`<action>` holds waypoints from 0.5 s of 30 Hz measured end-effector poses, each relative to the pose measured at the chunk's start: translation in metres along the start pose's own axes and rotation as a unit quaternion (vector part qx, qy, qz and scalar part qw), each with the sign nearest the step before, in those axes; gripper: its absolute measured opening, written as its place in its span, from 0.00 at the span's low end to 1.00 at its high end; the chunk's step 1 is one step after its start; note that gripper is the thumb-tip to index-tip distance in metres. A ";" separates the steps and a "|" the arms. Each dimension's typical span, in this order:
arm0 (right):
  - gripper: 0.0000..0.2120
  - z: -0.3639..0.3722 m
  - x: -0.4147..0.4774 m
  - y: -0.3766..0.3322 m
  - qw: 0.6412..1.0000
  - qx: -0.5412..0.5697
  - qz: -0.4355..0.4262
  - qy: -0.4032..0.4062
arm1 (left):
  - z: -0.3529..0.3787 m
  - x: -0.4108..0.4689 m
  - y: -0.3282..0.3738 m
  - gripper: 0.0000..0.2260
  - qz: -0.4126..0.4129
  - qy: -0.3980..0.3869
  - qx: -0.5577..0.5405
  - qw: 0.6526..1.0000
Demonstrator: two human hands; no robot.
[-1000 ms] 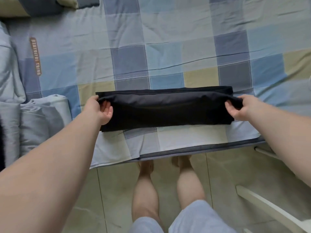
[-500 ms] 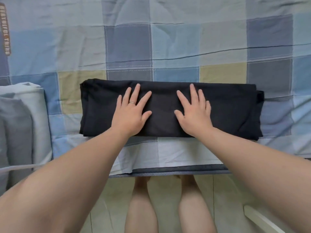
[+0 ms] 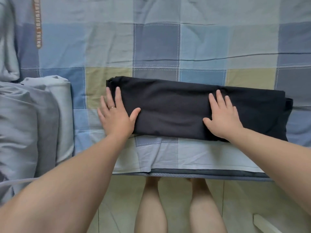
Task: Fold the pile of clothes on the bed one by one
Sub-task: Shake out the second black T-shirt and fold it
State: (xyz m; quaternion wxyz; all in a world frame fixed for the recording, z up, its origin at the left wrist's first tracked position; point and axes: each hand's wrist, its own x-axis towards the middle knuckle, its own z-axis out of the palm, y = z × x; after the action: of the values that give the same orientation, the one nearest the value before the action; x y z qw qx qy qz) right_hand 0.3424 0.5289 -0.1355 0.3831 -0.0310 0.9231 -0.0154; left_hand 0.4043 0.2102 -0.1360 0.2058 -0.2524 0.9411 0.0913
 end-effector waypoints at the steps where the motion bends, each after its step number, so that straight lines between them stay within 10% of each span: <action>1: 0.41 -0.002 -0.001 -0.005 1.000 0.017 0.012 -0.009 | -0.007 0.001 -0.002 0.45 -0.061 -0.006 -0.064 0.996; 8: 0.43 -0.007 0.000 -0.017 0.996 0.066 0.047 -0.032 | -0.031 0.032 -0.010 0.39 -0.242 -0.079 -0.337 0.907; 15: 0.41 -0.028 0.000 0.002 0.991 0.104 0.003 -0.088 | -0.050 0.027 -0.020 0.28 -0.239 -0.170 -0.387 0.874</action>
State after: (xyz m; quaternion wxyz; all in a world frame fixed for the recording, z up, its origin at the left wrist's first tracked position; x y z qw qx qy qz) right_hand 0.3227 0.5313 -0.1159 0.4641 0.0105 0.8792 -0.1074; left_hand 0.3759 0.1675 -0.1042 0.2645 -0.5093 0.6922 0.4377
